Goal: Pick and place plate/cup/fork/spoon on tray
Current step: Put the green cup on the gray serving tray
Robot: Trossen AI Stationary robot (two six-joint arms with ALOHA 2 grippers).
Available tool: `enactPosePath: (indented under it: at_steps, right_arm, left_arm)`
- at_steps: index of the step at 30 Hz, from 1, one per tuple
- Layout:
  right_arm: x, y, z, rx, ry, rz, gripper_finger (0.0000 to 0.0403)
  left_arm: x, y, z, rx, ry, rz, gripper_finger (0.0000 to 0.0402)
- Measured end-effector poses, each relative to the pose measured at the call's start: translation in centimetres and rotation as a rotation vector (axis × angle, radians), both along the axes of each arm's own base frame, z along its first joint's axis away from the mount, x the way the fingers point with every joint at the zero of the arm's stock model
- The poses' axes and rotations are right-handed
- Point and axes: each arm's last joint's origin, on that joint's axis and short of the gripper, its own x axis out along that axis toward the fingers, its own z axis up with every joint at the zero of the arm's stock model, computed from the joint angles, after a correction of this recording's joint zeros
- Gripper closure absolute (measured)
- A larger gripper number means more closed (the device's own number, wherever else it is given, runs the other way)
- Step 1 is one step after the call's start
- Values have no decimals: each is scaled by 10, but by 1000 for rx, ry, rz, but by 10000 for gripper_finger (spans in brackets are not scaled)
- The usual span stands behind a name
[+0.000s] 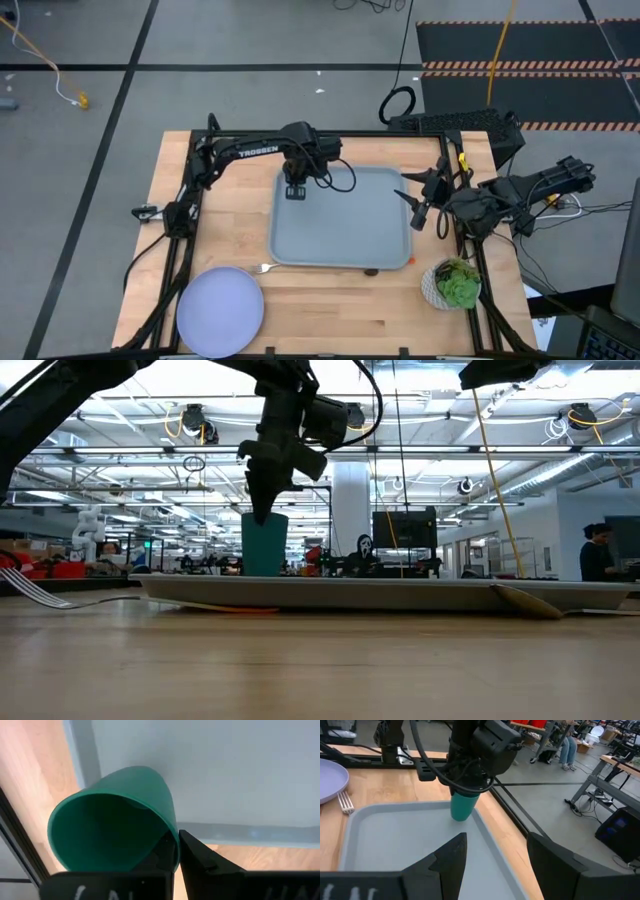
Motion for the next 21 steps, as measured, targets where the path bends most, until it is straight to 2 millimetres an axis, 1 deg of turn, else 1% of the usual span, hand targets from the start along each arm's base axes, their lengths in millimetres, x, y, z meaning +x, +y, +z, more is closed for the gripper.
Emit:
enactPosePath:
  at_steps: [5, 8, 12, 21]
  right_arm:
    - [0, 0, 0, 0, 0, 0, 204]
    - [0, 0, 0, 1, 0, 1, 204]
    - [0, 0, 0, 1, 0, 1, 204]
    - [0, 0, 0, 2, 1, 4, 204]
  left_arm:
    - [-1, 7, 0, 10, -16, 58, 362]
    - [-1, 12, 0, -17, -44, 111, 361]
    - [-3, 17, 0, -28, -47, 137, 360]
    - [-3, 17, 0, -28, -46, 168, 360]
